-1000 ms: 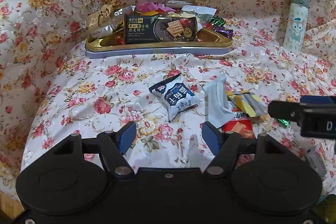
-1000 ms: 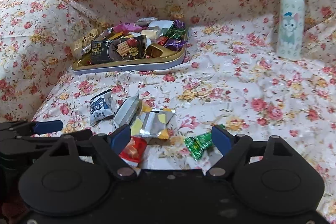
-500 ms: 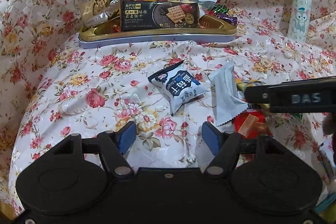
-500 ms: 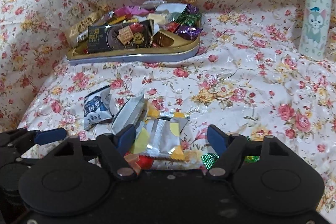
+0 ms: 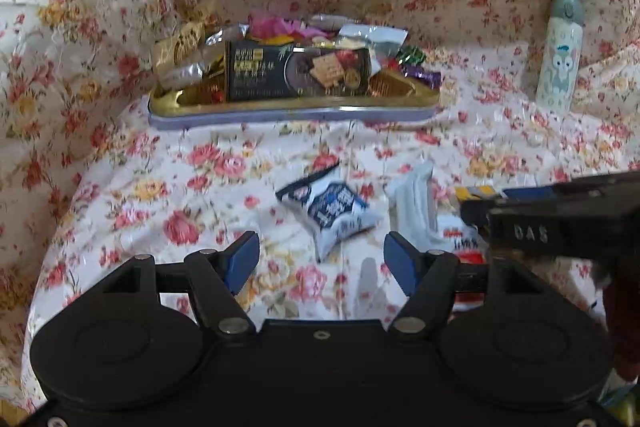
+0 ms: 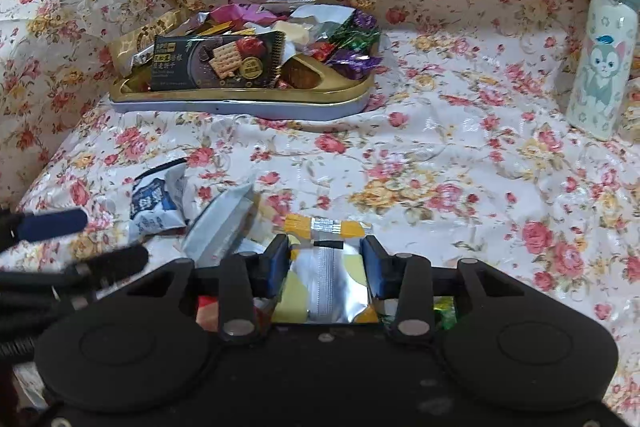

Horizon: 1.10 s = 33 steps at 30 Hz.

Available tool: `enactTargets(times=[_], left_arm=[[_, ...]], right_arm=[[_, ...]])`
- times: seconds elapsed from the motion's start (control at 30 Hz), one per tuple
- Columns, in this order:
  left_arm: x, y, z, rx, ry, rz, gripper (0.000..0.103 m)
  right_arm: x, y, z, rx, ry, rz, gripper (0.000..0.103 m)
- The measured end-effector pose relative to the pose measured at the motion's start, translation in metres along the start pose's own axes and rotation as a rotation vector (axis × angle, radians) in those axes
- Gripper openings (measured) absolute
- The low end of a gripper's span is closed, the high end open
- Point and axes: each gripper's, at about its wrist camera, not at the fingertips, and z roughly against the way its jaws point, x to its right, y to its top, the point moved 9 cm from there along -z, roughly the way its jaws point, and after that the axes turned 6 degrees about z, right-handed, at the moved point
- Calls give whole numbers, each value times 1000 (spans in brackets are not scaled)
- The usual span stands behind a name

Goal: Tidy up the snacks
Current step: 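Grasp the yellow-silver pack with the right gripper, then close left gripper on white bar while right gripper holds yellow-silver pack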

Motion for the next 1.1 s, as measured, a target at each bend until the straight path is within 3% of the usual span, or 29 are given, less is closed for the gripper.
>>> enactTargets(times=[0.23, 0.47, 0.67, 1.1], left_arm=[[20, 7, 8, 20, -33, -45, 71], [48, 9, 4, 8, -63, -109, 71], [51, 11, -8, -20, -68, -83, 71], [61, 3, -37, -171, -150, 23, 68]], right_arm=[[35, 3, 30, 74, -32, -62, 38], [67, -10, 51, 78, -51, -131, 38], [80, -25, 61, 83, -50, -161, 38], [88, -41, 62, 82, -34, -193, 38]])
